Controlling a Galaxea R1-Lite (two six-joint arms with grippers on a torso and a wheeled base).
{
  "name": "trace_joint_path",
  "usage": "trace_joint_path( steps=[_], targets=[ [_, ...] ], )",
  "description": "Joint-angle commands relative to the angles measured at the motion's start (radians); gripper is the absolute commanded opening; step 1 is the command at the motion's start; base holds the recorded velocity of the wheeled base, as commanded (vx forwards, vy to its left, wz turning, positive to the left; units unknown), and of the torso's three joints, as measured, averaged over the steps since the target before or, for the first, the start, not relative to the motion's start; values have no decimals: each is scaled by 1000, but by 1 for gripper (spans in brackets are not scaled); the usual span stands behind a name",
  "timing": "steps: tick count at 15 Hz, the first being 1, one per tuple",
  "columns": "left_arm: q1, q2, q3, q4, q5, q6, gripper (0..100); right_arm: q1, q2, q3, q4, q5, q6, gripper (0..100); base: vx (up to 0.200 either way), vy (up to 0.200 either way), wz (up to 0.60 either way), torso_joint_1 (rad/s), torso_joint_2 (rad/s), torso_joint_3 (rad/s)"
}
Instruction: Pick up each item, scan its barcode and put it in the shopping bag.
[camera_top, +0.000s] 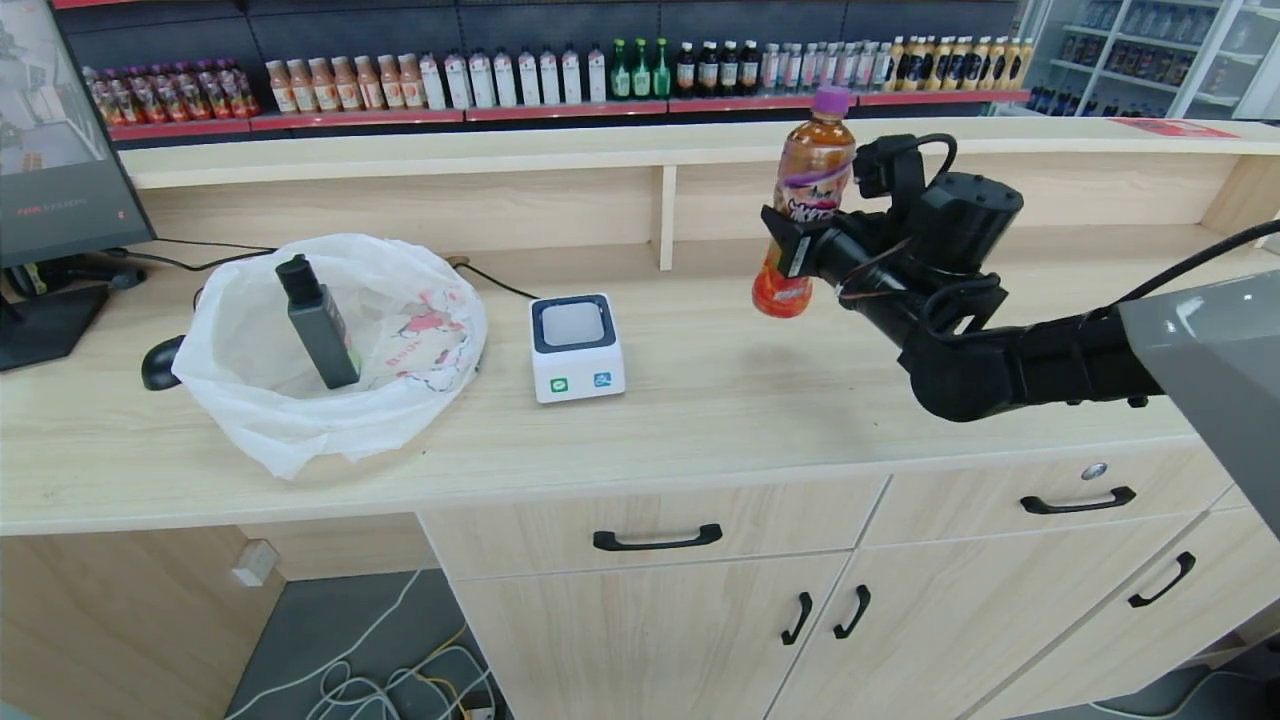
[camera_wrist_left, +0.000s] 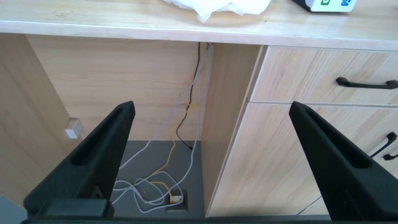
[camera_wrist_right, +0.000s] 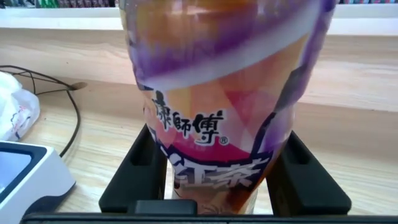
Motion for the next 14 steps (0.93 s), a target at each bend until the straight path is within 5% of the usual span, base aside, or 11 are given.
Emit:
trace_joint_path(
  steps=[1, 10, 14],
  targets=[
    [0, 0, 0, 0, 0, -1, 100, 6, -97, 23, 11, -3, -7, 0, 0, 0, 0, 0, 0, 0],
    [0, 0, 0, 0, 0, -1, 100, 114, -464, 408, 8, -103, -97, 0, 0, 0, 0, 0, 0, 0],
    [0, 0, 0, 0, 0, 1, 100, 123, -636, 710, -47, -113, -131, 0, 0, 0, 0, 0, 0, 0]
  ],
)
